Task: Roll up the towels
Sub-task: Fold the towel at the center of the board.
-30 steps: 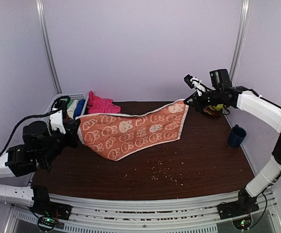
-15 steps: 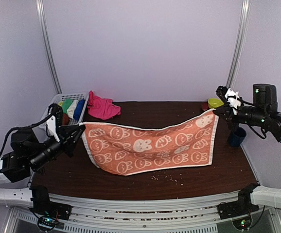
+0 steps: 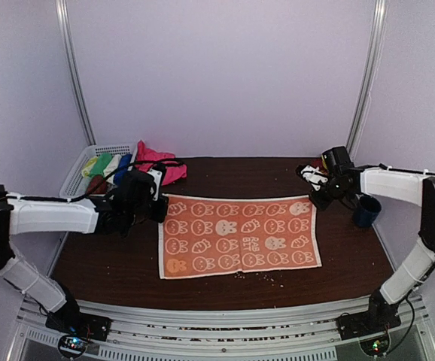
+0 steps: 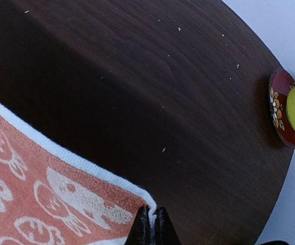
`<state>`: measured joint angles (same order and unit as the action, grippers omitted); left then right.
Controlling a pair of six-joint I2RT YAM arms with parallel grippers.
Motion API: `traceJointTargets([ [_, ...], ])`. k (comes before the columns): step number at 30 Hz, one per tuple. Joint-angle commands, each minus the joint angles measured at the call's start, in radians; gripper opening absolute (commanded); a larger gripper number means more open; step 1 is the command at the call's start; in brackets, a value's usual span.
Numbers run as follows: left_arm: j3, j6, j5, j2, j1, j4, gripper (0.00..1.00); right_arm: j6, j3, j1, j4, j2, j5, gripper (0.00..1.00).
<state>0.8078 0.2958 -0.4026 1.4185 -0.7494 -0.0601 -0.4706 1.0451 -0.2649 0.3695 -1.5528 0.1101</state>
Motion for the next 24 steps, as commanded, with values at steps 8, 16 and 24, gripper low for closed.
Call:
traceJointTargets([
  [8,0.435,-0.199,0.192,0.581,0.177,-0.252,0.00,-0.026,0.475,0.117,-0.060,-0.489,0.122,0.00],
  [16,0.496,-0.304,0.306,0.633,0.232,-0.349,0.00,-0.123,0.544,0.141,-0.065,-0.529,0.222,0.00],
  [24,0.303,-0.380,0.438,0.530,0.240,-0.508,0.00,-0.270,0.487,0.206,-0.002,-0.462,0.395,0.00],
])
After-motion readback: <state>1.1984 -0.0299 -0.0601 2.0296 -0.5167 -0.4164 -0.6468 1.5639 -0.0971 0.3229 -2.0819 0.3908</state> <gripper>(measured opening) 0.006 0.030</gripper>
